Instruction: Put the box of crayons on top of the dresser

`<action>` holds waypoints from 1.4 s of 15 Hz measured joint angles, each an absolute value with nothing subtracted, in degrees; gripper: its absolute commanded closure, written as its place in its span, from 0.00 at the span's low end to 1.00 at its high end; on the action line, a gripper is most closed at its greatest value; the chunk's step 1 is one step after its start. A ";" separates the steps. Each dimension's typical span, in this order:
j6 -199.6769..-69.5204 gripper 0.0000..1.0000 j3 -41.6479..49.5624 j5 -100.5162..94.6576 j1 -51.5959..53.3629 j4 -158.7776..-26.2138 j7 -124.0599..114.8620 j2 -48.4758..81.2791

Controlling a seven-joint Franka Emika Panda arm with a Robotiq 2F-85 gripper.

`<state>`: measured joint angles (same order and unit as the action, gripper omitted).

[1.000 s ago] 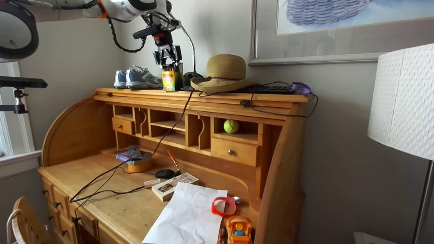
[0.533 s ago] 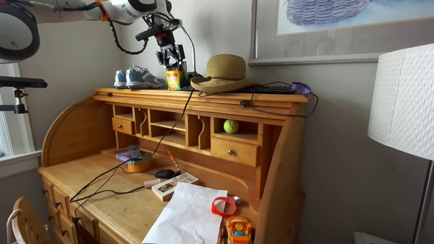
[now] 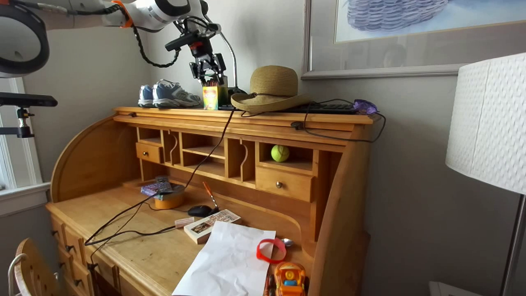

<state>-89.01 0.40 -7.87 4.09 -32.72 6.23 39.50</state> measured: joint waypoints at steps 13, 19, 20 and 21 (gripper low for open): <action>-84.25 0.00 -0.10 -7.94 5.55 -31.45 5.67 31.12; -78.27 0.00 -1.76 -2.99 5.01 -31.93 5.35 26.82; -77.31 0.00 -2.31 -1.46 4.74 -32.25 5.36 26.45; -76.18 0.00 -2.83 -0.15 4.48 -32.55 5.36 26.13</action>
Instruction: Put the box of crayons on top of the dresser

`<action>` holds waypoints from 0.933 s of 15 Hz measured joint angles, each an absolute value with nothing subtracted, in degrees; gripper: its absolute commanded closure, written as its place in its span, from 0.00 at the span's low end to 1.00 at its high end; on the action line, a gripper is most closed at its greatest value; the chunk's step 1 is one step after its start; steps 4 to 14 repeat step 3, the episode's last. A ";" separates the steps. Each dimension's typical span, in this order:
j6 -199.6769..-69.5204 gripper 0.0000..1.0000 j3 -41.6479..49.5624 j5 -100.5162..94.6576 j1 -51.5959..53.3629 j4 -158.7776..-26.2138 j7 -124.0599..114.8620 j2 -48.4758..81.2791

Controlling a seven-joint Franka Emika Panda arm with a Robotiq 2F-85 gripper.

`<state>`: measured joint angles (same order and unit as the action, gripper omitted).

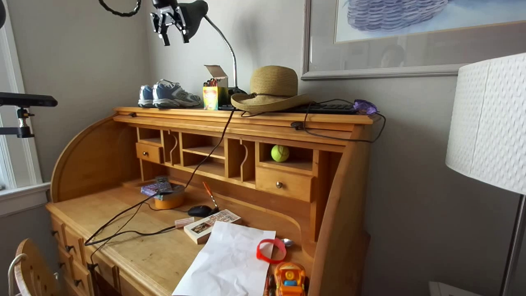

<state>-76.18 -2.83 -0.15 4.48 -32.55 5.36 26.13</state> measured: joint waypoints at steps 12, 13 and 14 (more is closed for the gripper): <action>-73.26 0.00 -3.31 0.96 4.42 -34.91 5.21 24.40; -73.26 0.00 -3.31 0.96 4.42 -34.91 5.21 24.40; -73.26 0.00 -3.31 0.96 4.42 -34.91 5.21 24.40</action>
